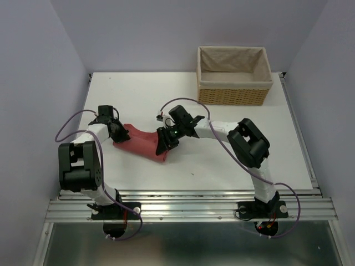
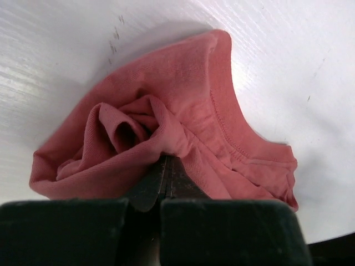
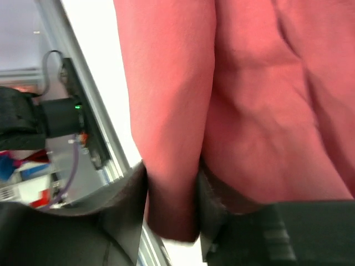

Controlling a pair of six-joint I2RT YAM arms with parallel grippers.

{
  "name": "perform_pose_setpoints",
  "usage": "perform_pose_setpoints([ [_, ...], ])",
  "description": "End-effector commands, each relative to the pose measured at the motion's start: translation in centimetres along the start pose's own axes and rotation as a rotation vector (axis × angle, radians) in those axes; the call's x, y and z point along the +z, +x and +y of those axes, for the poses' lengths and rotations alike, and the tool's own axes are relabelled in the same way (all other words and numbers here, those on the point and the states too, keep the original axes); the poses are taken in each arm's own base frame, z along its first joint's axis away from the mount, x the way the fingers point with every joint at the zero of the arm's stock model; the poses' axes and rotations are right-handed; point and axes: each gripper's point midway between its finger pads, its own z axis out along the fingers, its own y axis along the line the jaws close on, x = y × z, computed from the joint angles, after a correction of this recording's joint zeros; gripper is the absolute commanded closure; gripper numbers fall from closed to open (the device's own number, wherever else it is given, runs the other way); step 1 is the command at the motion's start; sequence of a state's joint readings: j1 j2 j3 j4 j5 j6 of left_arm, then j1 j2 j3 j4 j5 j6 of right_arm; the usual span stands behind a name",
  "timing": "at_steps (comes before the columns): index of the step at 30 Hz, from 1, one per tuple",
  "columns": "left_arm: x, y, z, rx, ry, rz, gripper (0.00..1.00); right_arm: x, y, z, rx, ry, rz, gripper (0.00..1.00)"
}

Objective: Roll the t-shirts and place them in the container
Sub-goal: Roll the T-shirt to the center of the board.

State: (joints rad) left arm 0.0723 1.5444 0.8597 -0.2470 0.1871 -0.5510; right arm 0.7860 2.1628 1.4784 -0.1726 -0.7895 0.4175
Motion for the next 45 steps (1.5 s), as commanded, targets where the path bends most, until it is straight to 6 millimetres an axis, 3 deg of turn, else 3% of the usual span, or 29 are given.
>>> perform_pose_setpoints([
  [1,1.1,0.4,1.3,0.014,-0.062,0.016,1.0,-3.6,-1.7,0.5,-0.062,0.172,-0.08,0.47],
  [2,1.4,0.6,1.4,0.014,-0.065,0.029,1.0,-4.7,-2.1,1.4,-0.083,0.184,-0.106,0.41],
  [3,1.5,0.5,1.2,0.018,-0.061,0.03,1.0,-5.2,-2.1,1.4,-0.09,0.207,-0.115,0.28],
  [4,1.5,0.5,1.2,0.018,-0.061,0.033,1.0,-5.9,-2.2,0.7,-0.087,0.274,-0.133,0.23],
  [6,1.6,0.3,0.9,0.026,-0.056,0.031,1.0,-7.3,-2.4,0.4,-0.095,0.353,-0.144,0.16],
  [7,1.6,0.3,0.8,0.029,-0.054,0.032,1.0,-8.1,-2.9,-0.5,-0.103,0.426,-0.165,0.15],
  [9,1.5,0.2,0.4,0.036,-0.046,0.033,1.0,-8.9,-3.7,0.0,-0.127,0.474,-0.191,0.15],
  [11,1.5,0.2,0.2,0.039,-0.042,0.031,1.0,-8.8,-4.0,0.8,-0.165,0.503,-0.209,0.21],
  [14,1.4,0.3,0.0,0.043,-0.04,0.033,1.0,-7.9,-4.8,2.6,-0.213,0.481,-0.219,0.72],
  [17,1.4,0.4,0.0,0.047,-0.041,0.034,1.0,-6.0,-4.9,3.6,-0.233,0.442,-0.195,0.9],
  [19,1.4,0.4,0.1,0.049,-0.045,0.035,1.0,-5.0,-4.8,3.6,-0.233,0.437,-0.183,0.93],
  [22,1.3,0.3,0.1,0.05,-0.047,0.034,1.0,-3.9,-4.6,2.1,-0.213,0.456,-0.17,0.95],
  [27,1.0,-0.1,-0.1,0.059,-0.049,0.025,1.0,-2.4,-1.8,-2.9,-0.155,0.562,-0.106,0.98],
  [31,0.5,-0.6,-0.6,0.062,-0.042,0.013,1.0,-2.5,-0.6,-5.9,-0.13,0.664,-0.089,0.99],
  [34,-0.5,-1.7,-1.8,0.088,-0.005,-0.007,1.0,-2.8,-0.8,-5.8,-0.132,0.673,-0.1,0.99],
  [39,-4.7,-4.1,-4.4,0.145,0.042,-0.089,1.0,-3.3,-1.6,-5.2,-0.148,0.678,-0.124,0.99],
  [42,-7.5,-5.5,-4.8,0.166,0.033,-0.161,1.0,-3.3,-2.0,-4.8,-0.154,0.667,-0.131,0.99],
  [45,-9.1,-5.3,-4.6,0.184,0.026,-0.183,1.0,-3.2,-2.1,-4.7,-0.153,0.664,-0.132,0.99],
])
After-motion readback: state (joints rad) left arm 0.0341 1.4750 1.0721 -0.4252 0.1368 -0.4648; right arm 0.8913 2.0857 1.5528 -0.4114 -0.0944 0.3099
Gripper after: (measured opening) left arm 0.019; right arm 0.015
